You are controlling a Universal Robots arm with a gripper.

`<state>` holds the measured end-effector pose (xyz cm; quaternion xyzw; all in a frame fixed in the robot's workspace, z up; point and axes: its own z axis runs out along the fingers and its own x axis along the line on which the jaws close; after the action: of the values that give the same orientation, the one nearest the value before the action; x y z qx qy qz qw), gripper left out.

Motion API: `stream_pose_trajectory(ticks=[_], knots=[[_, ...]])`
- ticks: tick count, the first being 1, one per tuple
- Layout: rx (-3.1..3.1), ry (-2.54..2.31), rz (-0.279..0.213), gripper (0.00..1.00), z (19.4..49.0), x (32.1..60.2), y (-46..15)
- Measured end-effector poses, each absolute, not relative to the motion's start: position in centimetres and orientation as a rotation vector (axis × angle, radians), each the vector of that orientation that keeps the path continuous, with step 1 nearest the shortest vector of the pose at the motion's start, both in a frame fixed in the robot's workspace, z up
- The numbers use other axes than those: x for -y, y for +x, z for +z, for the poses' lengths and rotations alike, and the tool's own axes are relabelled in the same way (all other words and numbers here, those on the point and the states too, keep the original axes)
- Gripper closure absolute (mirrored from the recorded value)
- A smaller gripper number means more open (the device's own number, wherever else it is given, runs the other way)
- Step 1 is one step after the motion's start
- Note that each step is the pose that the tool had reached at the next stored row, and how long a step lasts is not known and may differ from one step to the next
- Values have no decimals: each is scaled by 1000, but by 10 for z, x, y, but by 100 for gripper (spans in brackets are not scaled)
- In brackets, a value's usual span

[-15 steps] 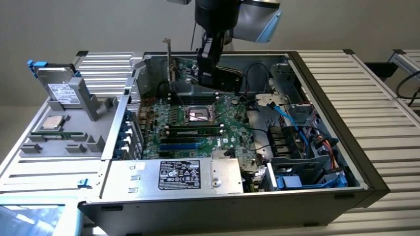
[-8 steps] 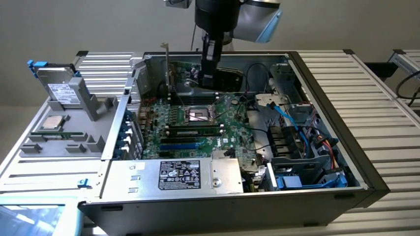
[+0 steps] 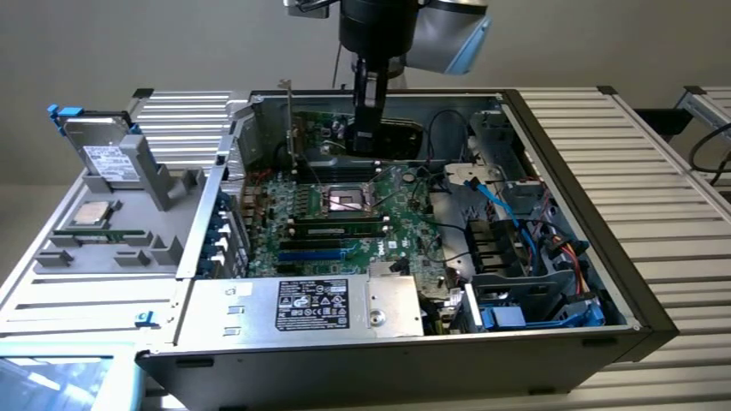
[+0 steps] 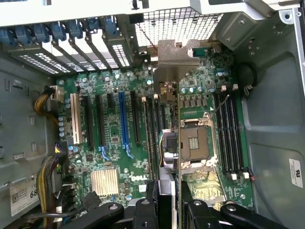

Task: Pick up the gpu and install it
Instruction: 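Insert the gpu into the slot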

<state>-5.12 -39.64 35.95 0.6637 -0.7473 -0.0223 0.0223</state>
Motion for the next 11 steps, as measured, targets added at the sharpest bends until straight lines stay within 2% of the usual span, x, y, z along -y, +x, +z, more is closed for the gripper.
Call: stream_pose_trajectory(ticks=[2,6,11], knots=[[2316,2058,-65,71,359,396,-52],[2317,2064,-12,71,359,396,-54],[2299,2077,-7,71,355,397,-57]])
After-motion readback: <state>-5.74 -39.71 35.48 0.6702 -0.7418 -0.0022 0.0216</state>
